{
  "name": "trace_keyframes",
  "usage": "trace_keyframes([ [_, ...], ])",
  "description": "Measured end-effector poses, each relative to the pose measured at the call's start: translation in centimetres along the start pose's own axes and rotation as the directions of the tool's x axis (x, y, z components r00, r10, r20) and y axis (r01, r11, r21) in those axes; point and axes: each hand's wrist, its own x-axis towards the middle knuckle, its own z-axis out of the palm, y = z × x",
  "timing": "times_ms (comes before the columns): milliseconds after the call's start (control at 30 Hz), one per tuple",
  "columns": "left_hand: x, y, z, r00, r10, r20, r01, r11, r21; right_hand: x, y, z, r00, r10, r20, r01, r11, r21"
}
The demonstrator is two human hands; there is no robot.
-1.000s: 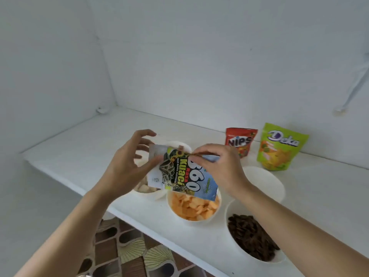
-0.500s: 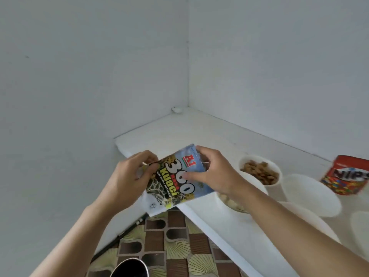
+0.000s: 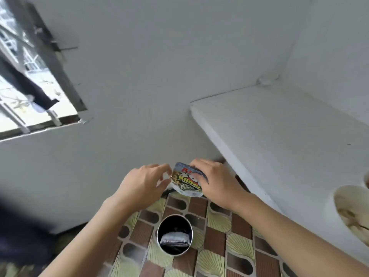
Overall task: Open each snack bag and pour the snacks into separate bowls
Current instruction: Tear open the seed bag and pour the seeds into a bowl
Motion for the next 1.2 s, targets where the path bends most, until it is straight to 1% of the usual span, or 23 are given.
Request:
trace_keyframes([
  [100,-0.6,-3.0,2.9,0.995,-0.087,0.056,0.085,0.995,0.050,1.2,0.7,4.4,0.994,-0.035,0.100,0.040,0.998,-0.048],
  [233,-1.3,-6.8,8.9,0.968,-0.200,0.151,0.187,0.978,0.096,2.0,2.7,9.9,0.985,-0.036,0.170,0.042,0.999,-0.035],
  [400,-1.4,-12.4,19.4,0.934,-0.298,0.197,0.297,0.954,0.033,2.0,8.6,20.7,0.952,0.002,0.307,0.009,0.999,-0.036],
  [533,-1.1,-17.1,30.0,0.916,-0.330,0.228,0.339,0.941,-0.003,0.9,14.6,30.7,0.925,0.039,0.379,-0.023,0.999,-0.048],
  [667,-0.1,-20.2,39.6,0.910,-0.330,0.252,0.342,0.940,-0.002,-0.7,20.2,39.8,0.883,0.095,0.460,-0.082,0.995,-0.048],
  [767,0.7,-21.8,45.0,0.891,-0.324,0.319,0.345,0.939,-0.010,-1.7,23.3,44.4,0.826,0.175,0.536,-0.180,0.983,-0.043],
  [833,1.1,-22.3,47.4,0.877,-0.319,0.358,0.341,0.940,0.002,-2.4,24.9,46.0,0.804,0.214,0.555,-0.209,0.975,-0.073],
  [933,1.7,-21.8,48.0,0.879,-0.305,0.367,0.321,0.947,0.019,-2.9,25.3,46.0,0.794,0.237,0.559,-0.212,0.971,-0.111],
  [1000,2.1,-20.9,46.0,0.893,-0.280,0.353,0.289,0.957,0.029,-2.4,24.1,44.0,0.795,0.242,0.556,-0.206,0.970,-0.127],
  [1100,3.1,-18.7,39.9,0.913,-0.233,0.334,0.225,0.972,0.062,-0.5,20.9,38.3,0.824,0.227,0.520,-0.187,0.974,-0.130],
  [1200,4.8,-15.4,30.7,0.950,-0.166,0.265,0.145,0.985,0.096,1.6,16.6,30.1,0.852,0.220,0.474,-0.174,0.975,-0.140],
])
